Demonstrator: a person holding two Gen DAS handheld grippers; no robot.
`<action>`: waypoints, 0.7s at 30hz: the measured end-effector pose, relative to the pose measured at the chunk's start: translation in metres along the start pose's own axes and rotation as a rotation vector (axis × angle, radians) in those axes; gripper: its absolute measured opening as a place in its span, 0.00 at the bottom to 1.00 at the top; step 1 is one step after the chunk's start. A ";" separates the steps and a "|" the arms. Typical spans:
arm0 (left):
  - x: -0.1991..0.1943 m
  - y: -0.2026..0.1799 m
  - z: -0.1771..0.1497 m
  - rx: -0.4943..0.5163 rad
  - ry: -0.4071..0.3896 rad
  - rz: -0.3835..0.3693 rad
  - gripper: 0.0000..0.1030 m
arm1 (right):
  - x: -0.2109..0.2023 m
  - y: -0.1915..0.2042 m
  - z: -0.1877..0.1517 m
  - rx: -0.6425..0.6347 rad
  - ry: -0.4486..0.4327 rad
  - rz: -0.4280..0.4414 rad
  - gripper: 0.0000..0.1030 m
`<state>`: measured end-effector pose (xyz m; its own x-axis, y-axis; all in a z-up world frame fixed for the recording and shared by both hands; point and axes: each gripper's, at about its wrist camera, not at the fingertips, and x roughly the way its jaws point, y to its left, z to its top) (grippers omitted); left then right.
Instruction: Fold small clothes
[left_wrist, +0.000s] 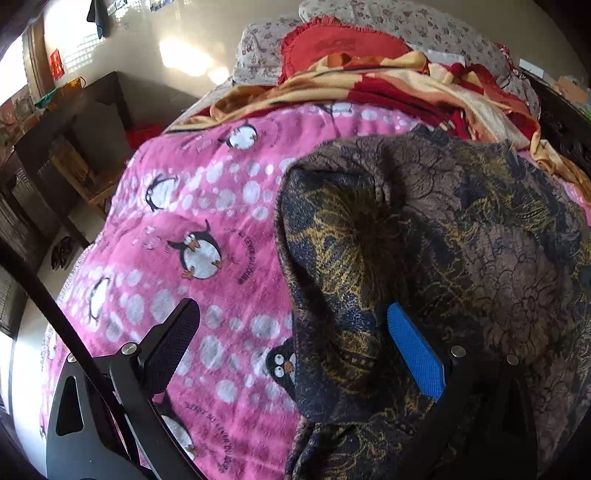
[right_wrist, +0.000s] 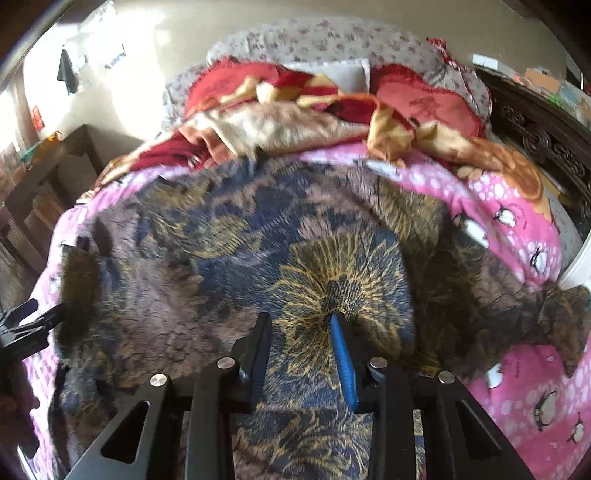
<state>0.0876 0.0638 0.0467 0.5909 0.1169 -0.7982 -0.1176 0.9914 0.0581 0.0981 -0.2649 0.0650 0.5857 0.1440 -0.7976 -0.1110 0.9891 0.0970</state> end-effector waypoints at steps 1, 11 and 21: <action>0.002 -0.001 0.000 0.001 0.004 0.000 0.99 | 0.007 -0.001 -0.001 0.003 0.012 -0.010 0.29; 0.000 -0.007 -0.001 0.017 0.019 -0.014 0.99 | -0.004 -0.002 -0.002 -0.016 -0.004 -0.010 0.29; -0.037 -0.030 0.005 0.046 -0.042 -0.067 0.99 | -0.016 -0.009 -0.016 -0.015 0.011 -0.022 0.29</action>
<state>0.0731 0.0304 0.0774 0.6295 0.0514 -0.7753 -0.0402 0.9986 0.0335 0.0765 -0.2765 0.0674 0.5796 0.1213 -0.8058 -0.1101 0.9915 0.0700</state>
